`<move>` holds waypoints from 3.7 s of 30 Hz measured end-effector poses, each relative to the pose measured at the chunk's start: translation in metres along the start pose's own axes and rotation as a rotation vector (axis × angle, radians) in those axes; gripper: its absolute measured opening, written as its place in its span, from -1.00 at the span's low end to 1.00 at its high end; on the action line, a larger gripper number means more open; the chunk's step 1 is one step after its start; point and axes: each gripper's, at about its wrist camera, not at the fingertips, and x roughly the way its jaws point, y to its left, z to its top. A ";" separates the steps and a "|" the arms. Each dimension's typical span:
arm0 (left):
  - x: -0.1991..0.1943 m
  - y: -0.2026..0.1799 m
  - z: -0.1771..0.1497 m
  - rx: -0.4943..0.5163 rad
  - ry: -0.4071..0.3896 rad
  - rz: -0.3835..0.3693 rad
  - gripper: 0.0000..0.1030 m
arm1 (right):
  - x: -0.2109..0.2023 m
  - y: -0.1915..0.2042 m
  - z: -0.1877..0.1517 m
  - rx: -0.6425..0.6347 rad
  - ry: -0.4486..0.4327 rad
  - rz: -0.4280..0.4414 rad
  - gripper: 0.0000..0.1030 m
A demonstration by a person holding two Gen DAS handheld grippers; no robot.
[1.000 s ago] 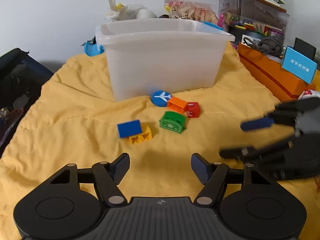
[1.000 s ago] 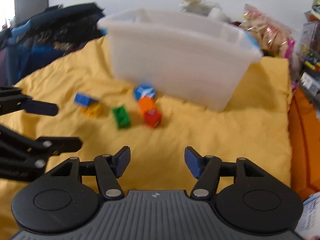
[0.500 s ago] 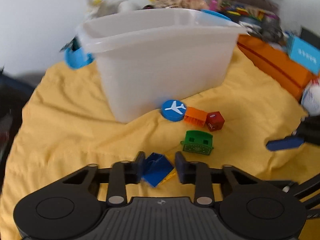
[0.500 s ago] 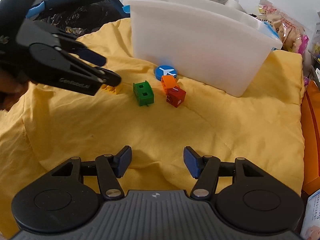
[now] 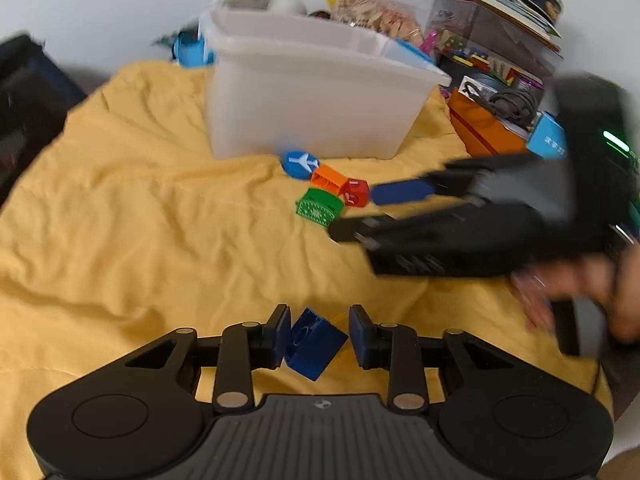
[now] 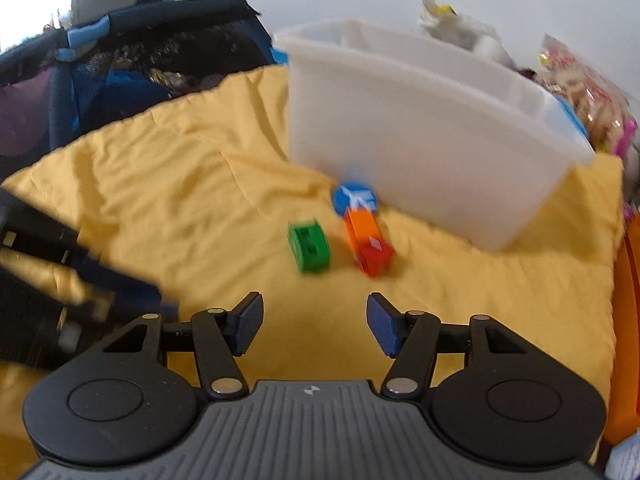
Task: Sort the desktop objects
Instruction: 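Grasp the blue brick with the left gripper while the right grasps the green brick, then carry both bricks over the white bin and open both grippers, then move both open grippers back toward the remaining bricks, then grasp the yellow brick with the left gripper while the right grasps the red brick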
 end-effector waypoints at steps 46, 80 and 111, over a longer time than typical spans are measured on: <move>-0.016 -0.017 0.220 0.199 -0.385 0.043 -0.58 | -0.052 -0.083 0.073 0.061 -0.216 -0.135 -0.53; 0.000 -0.018 0.078 0.083 -0.257 0.167 0.43 | -0.032 -0.089 0.072 0.183 -0.206 -0.066 -0.08; 0.020 -0.023 -0.020 0.024 -0.017 0.019 -0.29 | 0.059 -0.036 0.018 0.060 0.030 -0.045 -0.04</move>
